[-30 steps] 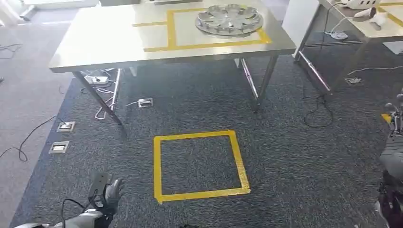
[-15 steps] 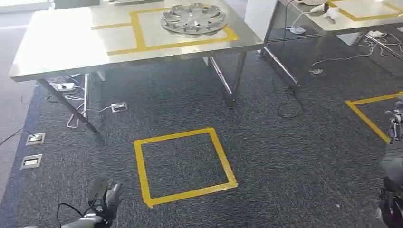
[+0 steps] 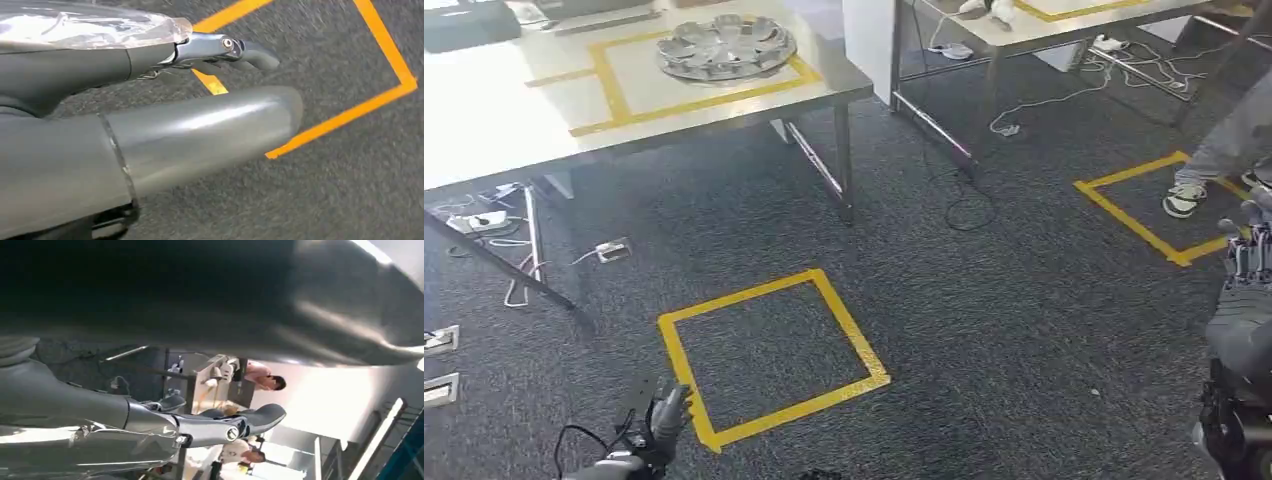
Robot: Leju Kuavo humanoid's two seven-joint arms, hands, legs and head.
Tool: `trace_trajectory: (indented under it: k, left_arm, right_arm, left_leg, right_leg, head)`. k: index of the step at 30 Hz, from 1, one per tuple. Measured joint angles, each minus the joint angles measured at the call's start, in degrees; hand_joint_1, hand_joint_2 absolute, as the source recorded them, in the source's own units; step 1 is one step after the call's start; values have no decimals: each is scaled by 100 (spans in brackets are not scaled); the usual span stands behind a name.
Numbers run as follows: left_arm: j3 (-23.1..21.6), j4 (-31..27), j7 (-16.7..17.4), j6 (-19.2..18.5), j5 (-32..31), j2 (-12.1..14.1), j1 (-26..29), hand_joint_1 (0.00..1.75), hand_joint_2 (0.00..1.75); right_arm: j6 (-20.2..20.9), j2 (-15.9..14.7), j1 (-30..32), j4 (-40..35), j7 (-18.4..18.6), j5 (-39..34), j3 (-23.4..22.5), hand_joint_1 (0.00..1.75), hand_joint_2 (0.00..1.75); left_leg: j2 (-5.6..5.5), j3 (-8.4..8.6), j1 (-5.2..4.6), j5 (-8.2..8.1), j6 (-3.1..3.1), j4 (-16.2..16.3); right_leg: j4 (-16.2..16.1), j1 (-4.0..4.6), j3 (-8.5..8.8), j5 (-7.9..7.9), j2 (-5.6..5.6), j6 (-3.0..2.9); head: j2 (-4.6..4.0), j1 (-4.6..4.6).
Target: Take the parts from the cabinet and place them on the table.
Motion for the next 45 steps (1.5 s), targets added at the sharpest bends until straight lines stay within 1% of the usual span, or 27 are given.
trace_trajectory:
  k: [1, 2, 3, 6, 8, 9, 11, 13, 14, 16, 17, 18, 19, 22, 24, 26, 28, 29, 31, 32, 33, 37, 38, 39, 40, 43, 45]
  left_arm:
    - [0, 0, -15, -7, -15, 2, -8, 0, 0]
    - [0, 0, -28, -13, -20, 13, -14, 0, 0]
    - [-2, 0, -35, -26, -22, 39, -13, 0, 0]
    - [-2, 0, -59, -37, -30, 37, -25, 0, 0]
    - [-4, -2, -59, -11, -28, -13, -19, 0, 0]
    - [-4, -2, -59, 11, -28, 0, -28, 0, 0]
    - [-4, -2, -57, 33, -20, -9, -9, 0, 0]
    - [-4, -2, -57, 81, -13, -26, 39, 0, 0]
    - [-4, -2, -57, 103, -6, -31, 54, 0, 0]
    - [-4, -2, -57, 142, 31, -50, 52, 0, 0]
    - [-4, -2, -57, 151, 42, -61, 47, 0, 0]
    - [-4, -2, -57, 164, 52, -57, 51, 0, 0]
    - [-4, -2, -59, 162, 59, -57, 59, 0, 0]
    - [-4, -2, -59, 155, 81, -57, 44, 0, 0]
    - [-4, -4, -63, 144, 81, -52, 39, 0, 0]
    - [-4, -4, -63, 144, 79, -50, 61, 0, 0]
    - [-4, -4, -63, 144, 87, -46, 97, 0, 0]
    - [-4, -4, -63, 144, 101, -44, 108, 0, 0]
    - [-4, -4, -63, 144, 123, -39, 103, 0, 0]
    - [-4, -4, -63, 144, 125, -31, 98, 0, 0]
    - [-7, -4, -63, 144, 125, 5, 99, 0, 0]
    - [-7, -4, -72, 146, 123, 7, 72, 0, 0]
    - [-7, -9, -72, 146, 123, -20, 64, 0, 0]
    - [-7, -11, -74, 146, 123, -2, 63, 0, 0]
    - [-7, -11, -74, 146, 123, -2, 65, 0, 0]
    - [-7, -11, -72, 146, 127, -2, 111, 0, 0]
    - [-7, -11, -72, 144, 133, -2, 119, 0, 0]
  right_arm:
    - [19, 0, 14, 2, -2, -22, 0, 0, 0]
    - [31, 0, 21, 2, -11, -35, 0, 0, 0]
    - [59, 7, 25, 9, -28, -46, 0, 0, 0]
    - [96, 15, 73, 35, -57, -103, -22, 0, 0]
    - [118, 17, 98, 35, -92, -122, -55, 0, 0]
    - [113, 20, 115, 35, -107, -135, -68, 0, 0]
    - [100, 22, 129, 39, -140, -181, -98, 0, 0]
    - [83, 28, 182, 41, -155, -223, -114, 0, 0]
    - [76, 28, 187, 41, -153, -225, -120, 0, 0]
    - [76, 28, 166, 39, -136, -212, -122, 0, 0]
    - [68, 28, 147, 39, -127, -190, -122, 0, 0]
    - [61, 31, 122, 39, -120, -177, -118, 0, 0]
    - [52, 31, 105, 35, -118, -170, -114, 0, 0]
    - [17, 31, 137, 31, -92, -170, -114, 0, 0]
    - [17, 31, 117, 22, -92, -168, -107, 0, 0]
    - [15, 33, 120, 22, -85, -170, -101, 0, 0]
    - [6, 33, 158, 24, -81, -181, -98, 0, 0]
    - [-2, 33, 188, 24, -68, -190, -98, 0, 0]
    - [-29, 33, 243, 24, -79, -201, -98, 0, 0]
    - [-37, 33, 251, 22, -94, -205, -101, 0, 0]
    - [-37, 33, 252, 22, -105, -208, -101, 0, 0]
    - [-20, 31, 348, -11, -120, -223, -105, 0, 0]
    - [-15, 33, 369, -35, -122, -223, -109, 0, 0]
    - [-4, 31, 370, -57, -136, -223, -105, 0, 0]
    - [2, 31, 369, -61, -133, -223, -105, 0, 0]
    - [2, 31, 440, -63, -129, -223, -96, 0, 0]
    - [6, 31, 452, -66, -129, -225, -96, 0, 0]
  left_leg:
    - [-102, 294, -9, 289, 55, -604]
    - [-349, 543, -13, 480, 115, -1103]
    - [-503, 633, 2, 444, 140, -1338]
    - [-283, 633, -49, 465, 118, -1343]
    - [-117, 654, 30, 527, 154, -1449]
    - [-48, 673, 37, 545, 170, -1477]
    - [80, 665, 28, 539, 187, -1470]
    - [239, 667, 11, 530, 191, -1467]
    - [309, 670, 11, 524, 185, -1463]
    - [457, 689, 14, 498, 156, -1448]
    - [515, 713, 9, 474, 121, -1432]
    - [570, 712, -51, 449, 85, -1414]
    - [616, 702, -70, 446, 61, -1390]
    - [850, 728, -75, 427, 11, -1378]
    - [217, 607, -1, 132, -75, -1025]
    - [48, 138, 3, -363, -93, -38]
    - [40, -215, -1, -542, -88, 629]
    - [36, -200, -2, -411, -65, 553]
    - [-24, 218, -11, 125, 12, -357]
    - [-190, 479, -23, 369, 72, -899]
    - [-478, 629, -21, 402, 137, -1251]
    - [-237, 678, -43, 437, 145, -1382]
    - [-138, 705, 22, 487, 160, -1467]
    - [-86, 730, 18, 491, 180, -1487]
    - [-24, 733, 12, 487, 202, -1487]
    - [193, 728, 3, 474, 201, -1476]
    - [331, 747, 7, 450, 172, -1469]
  right_leg:
    - [0, 3, 3, 7, 80, 8]
    - [-1, -6, -3, 18, 138, 23]
    - [16, 32, -37, 28, 208, 47]
    - [-19, -35, -77, 81, 396, 148]
    - [-56, 8, -143, 111, 501, 213]
    - [150, 20, -241, -90, 219, 229]
    - [1171, 3, -657, -625, -198, 274]
    - [1825, -23, -918, -793, -352, 302]
    - [1704, -25, -838, -684, -385, 307]
    - [802, -25, -326, -251, -501, 297]
    - [237, -18, 0, -66, -717, 279]
    - [22, 61, 112, -175, -970, 276]
    - [10, 27, 130, -154, -877, 194]
    - [11, 42, 77, -123, -646, 124]
    - [-8, 2, 71, -83, -523, 52]
    - [-7, 3, 35, -62, -383, 17]
    - [-5, 20, 10, -45, -223, -3]
    - [-4, 28, 7, -35, -129, -9]
    - [-4, 43, 13, -19, 39, 3]
    - [-4, 44, 13, -8, 112, 16]
    - [-3, 37, -7, 3, 163, 24]
    - [-28, -2, -76, 64, 441, 175]
    - [12, 18, -114, 29, 305, 177]
    - [176, 52, -203, -118, -64, 211]
    - [553, 32, -360, -355, -249, 236]
    - [1858, -40, -927, -870, -363, 332]
    - [1555, -84, -746, -609, -396, 374]
  head:
    - [0, -9]
    - [0, -9]
    - [0, -2]
    - [0, -6]
    - [0, -9]
    - [0, -9]
    - [0, 87]
    - [0, 90]
    - [0, 92]
    - [0, 94]
    - [0, 94]
    - [0, 115]
    - [0, 100]
    - [0, 61]
    - [0, 39]
    - [0, 9]
    - [0, 0]
    - [0, 0]
    - [0, -9]
    - [0, -13]
    - [0, -4]
    - [0, -15]
    - [0, -11]
    - [0, 20]
    - [0, 66]
    - [0, 92]
    - [0, 92]
